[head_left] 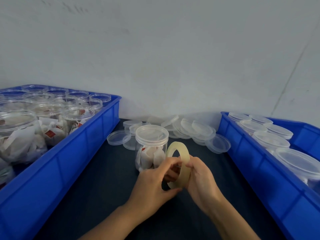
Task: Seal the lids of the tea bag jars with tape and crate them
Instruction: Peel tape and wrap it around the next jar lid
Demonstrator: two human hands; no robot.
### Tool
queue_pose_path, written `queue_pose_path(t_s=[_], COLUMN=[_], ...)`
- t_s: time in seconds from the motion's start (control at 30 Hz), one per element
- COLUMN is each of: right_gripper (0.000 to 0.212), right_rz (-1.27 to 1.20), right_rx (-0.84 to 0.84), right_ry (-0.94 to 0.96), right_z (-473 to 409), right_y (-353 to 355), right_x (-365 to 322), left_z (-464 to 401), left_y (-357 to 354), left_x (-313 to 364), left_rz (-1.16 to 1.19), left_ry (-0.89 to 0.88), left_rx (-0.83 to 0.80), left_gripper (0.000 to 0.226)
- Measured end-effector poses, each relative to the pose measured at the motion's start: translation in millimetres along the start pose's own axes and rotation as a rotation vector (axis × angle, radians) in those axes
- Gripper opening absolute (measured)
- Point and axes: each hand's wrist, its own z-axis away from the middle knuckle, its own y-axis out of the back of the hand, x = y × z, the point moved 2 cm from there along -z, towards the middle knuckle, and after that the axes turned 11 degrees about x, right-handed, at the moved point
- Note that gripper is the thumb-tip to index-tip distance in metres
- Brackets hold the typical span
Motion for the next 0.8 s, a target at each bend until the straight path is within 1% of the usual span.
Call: queue_pose_path(t_s=[0.07, 0.2, 0.27, 0.33, 0.37, 0.4, 0.43, 0.5, 0.53, 0.57, 0.6, 0.67, 0.77, 0.8], right_gripper=[0.023, 0.034, 0.038, 0.042, 0.04, 0.032, 0.018, 0.002, 0.01, 0.021, 0.027, 0.029, 0.03, 0.031], right_rz=[-0.008, -0.051, -0.1, -0.118, -0.077, -0.01, 0.084, 0.299, 0.361, 0.372, 0.36, 0.37, 0.423, 0.459], right_rx=[-0.018, -0.054, -0.102, -0.151, -0.132, -0.107, -0.084, -0.104, -0.142, -0.154, -0.168, -0.23, -0.243, -0.241], right_ry=[0.0, -0.054, -0.069, -0.069, -0.069, -0.072, -0.062, -0.001, 0.066, 0.096, 0.09, 0.105, 0.122, 0.125], right_z=[-0.4, -7.5, -7.2, -4.4, -8.2, -11.5, -14.0, -9.2, -5.8, -4.3, -1.6, 5.4, 1.4, 0.2], right_y=[0.5, 5.5, 7.8, 11.2, 9.4, 8.8, 7.3, 8.4, 6.9, 4.3, 2.2, 2.9, 1.8, 2.4], right_x=[0.1, 5.0, 5.2, 1.5, -1.8, -2.7, -4.0, -2.2, -1.4, -1.1, -1.6, 1.6, 2.0, 2.2], left_z=[0.4, 1.2, 0.7, 0.4, -0.2, -0.8, -1.7, -3.2, -4.2, -5.3, -6.3, -7.8, -8.6, -8.5], left_y=[0.4, -1.0, -1.0, -0.7, -0.2, 0.8, 2.5, 6.0, 7.4, 9.1, 10.6, 12.6, 11.2, 10.5], left_x=[0.0, -1.4, -1.3, 0.3, 1.8, 3.0, 4.3, 6.7, 7.9, 8.9, 9.4, 8.0, 3.4, 2.5], left_rz=[0.014, 0.014, 0.011, 0.021, 0.036, 0.044, 0.039, 0.0, -0.015, -0.021, -0.011, 0.063, 0.168, 0.168], left_ry=[0.007, 0.013, 0.016, 0.002, -0.011, -0.022, -0.033, -0.073, -0.091, -0.097, -0.086, 0.001, 0.144, 0.164], left_rx=[0.005, 0.018, 0.01, -0.019, -0.021, -0.004, 0.034, 0.135, 0.182, 0.22, 0.243, 0.228, 0.15, 0.139], left_gripper=[0.074, 0.076, 0.076, 0.066, 0.055, 0.044, 0.038, 0.033, 0.03, 0.027, 0.024, 0.02, 0.006, 0.009])
